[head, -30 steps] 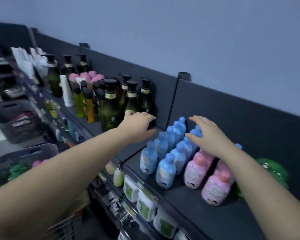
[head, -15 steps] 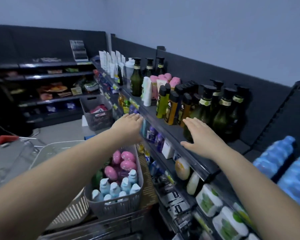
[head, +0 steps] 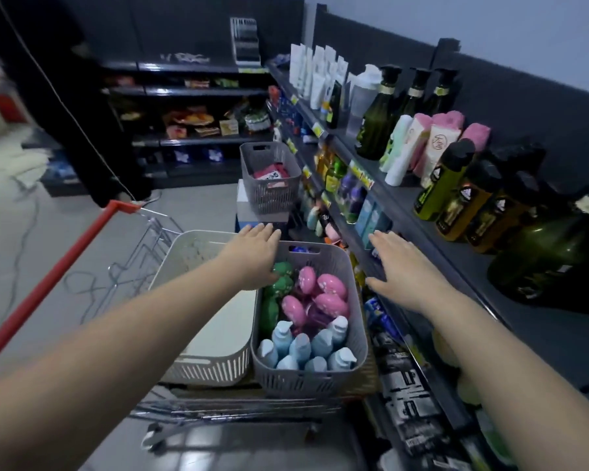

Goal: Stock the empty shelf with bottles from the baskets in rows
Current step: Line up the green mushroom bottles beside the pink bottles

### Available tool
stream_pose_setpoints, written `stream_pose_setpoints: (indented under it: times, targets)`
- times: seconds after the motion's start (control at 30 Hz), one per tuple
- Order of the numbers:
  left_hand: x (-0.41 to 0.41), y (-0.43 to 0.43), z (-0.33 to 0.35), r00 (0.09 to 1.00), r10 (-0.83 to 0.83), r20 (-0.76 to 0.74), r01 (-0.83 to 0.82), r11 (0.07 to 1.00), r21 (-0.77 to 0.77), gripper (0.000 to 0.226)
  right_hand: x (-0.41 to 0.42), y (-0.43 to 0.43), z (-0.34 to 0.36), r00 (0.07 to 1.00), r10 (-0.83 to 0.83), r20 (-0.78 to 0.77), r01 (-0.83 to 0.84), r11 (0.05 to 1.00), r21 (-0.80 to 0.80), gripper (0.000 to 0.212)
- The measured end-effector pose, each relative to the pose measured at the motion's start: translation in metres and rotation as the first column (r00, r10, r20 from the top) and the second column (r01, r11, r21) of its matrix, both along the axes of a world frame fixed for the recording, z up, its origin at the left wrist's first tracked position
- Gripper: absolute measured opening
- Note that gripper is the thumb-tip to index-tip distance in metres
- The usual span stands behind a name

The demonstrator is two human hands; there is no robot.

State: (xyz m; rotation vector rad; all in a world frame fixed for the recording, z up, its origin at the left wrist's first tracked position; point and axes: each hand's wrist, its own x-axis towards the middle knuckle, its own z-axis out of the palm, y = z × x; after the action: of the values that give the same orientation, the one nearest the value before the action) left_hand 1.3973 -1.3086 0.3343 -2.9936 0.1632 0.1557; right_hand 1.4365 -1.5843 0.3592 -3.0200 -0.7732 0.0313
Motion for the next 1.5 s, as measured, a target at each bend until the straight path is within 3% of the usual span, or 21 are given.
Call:
stream_pose_setpoints:
  times: [0.23, 0.4, 0.6, 0.73, 0.87, 1.17, 1.33, 1.5]
  targets:
    - [0.002, 0.009, -0.072, 0.98, 0.084, -0.182, -0.087, 0.996, -0.011, 0.092, 0.037, 0.027, -0.06, 0.983, 0.075, -0.165, -0.086, 0.995, -0.059, 0.087]
    - [0.023, 0.018, -0.096, 0.955, 0.174, -0.239, -0.183, 0.983, -0.016, 0.086, 0.074, 0.071, -0.084, 0.952, 0.221, -0.212, -0.239, 0.969, -0.065, 0.082]
    - [0.043, 0.002, -0.138, 0.919, 0.229, -0.32, -0.238, 0.971, 0.01, 0.076, 0.11, 0.089, -0.132, 0.904, 0.282, -0.32, -0.323, 0.943, -0.082, 0.083]
    - [0.044, -0.003, -0.16, 0.922, 0.237, -0.305, -0.237, 0.971, 0.039, 0.05, 0.125, 0.106, -0.163, 0.863, 0.324, -0.387, -0.375, 0.925, -0.063, 0.079]
    - [0.052, -0.007, -0.18, 0.961, 0.128, -0.247, -0.127, 0.992, 0.022, 0.033, 0.128, 0.126, -0.2, 0.821, 0.313, -0.477, -0.366, 0.93, -0.021, 0.057]
    - [0.092, -0.02, -0.249, 0.888, 0.172, -0.427, -0.013, 0.937, 0.349, 0.044, 0.152, 0.178, -0.262, 0.809, 0.274, -0.52, -0.333, 0.943, -0.022, 0.059]
    - [0.106, -0.018, -0.271, 0.868, 0.185, -0.461, -0.064, 0.962, 0.265, 0.046, 0.162, 0.19, -0.287, 0.839, 0.271, -0.472, -0.343, 0.936, -0.073, 0.063]
    - [0.112, -0.021, -0.276, 0.835, 0.225, -0.502, -0.193, 0.974, 0.115, 0.041, 0.165, 0.196, -0.298, 0.861, 0.252, -0.443, -0.337, 0.933, -0.126, 0.054]
